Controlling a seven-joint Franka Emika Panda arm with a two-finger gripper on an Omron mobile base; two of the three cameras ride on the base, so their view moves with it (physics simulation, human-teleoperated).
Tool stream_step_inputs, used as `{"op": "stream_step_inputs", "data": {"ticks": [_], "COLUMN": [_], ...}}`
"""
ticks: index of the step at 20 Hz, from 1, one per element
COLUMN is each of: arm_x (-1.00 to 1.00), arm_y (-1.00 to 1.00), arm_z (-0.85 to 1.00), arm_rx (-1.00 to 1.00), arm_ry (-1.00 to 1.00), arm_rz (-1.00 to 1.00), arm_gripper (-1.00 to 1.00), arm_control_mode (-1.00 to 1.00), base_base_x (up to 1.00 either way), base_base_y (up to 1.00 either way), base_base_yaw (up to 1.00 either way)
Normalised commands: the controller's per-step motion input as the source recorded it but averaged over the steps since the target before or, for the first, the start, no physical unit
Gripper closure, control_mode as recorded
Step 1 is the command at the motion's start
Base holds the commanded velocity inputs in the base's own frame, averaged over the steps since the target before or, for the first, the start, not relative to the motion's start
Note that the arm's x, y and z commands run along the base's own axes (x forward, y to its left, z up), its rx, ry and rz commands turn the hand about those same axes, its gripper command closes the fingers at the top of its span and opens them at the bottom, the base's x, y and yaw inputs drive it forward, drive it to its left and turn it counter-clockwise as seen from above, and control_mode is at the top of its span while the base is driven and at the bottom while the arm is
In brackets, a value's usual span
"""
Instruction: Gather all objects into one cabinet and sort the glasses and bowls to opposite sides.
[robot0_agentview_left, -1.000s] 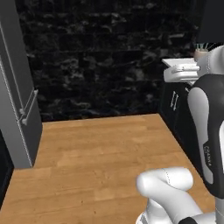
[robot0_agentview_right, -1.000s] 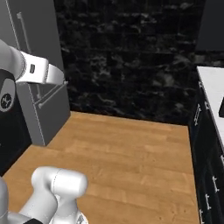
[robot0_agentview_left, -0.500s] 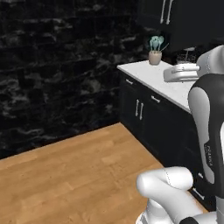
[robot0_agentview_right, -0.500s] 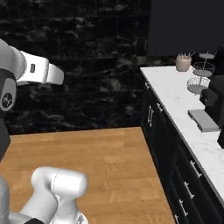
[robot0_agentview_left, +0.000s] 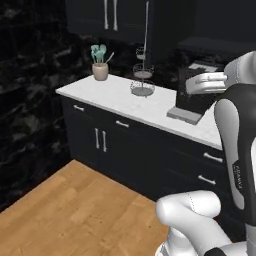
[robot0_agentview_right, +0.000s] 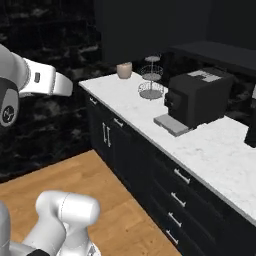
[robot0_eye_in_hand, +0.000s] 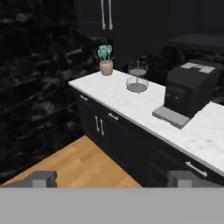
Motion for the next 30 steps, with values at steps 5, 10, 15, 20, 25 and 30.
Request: {"op": "stream_step_inputs", "data": {"ticks": [5, 10, 15, 20, 25, 30], "arm_x": [0.00, 0.00, 0.00, 0.00, 0.00, 0.00], "arm_y": [0.00, 0.00, 0.00, 0.00, 0.00, 0.00], "arm_z": [0.00, 0.00, 0.00, 0.00, 0.00, 0.00], "arm_rx": [0.00, 0.00, 0.00, 0.00, 0.00, 0.00], "arm_ry": [0.00, 0.00, 0.00, 0.00, 0.00, 0.00], "arm_rz": [0.00, 0.00, 0.00, 0.00, 0.00, 0.00], "arm_gripper": [-1.00, -1.00, -1.00, -1.00, -1.00, -1.00], "arm_control_mode": [1.00, 1.00, 1.00, 1.00, 1.00, 1.00], "base_base_x": [0.50, 0.71, 0.71, 0.21, 0.14, 0.30], "base_base_y": [0.11, 0.10, 0.21, 0.25, 0.02, 0.13], "base_base_yaw": [-0.77, -0.62, -0.03, -0.12, -0.55, -0.43]}}
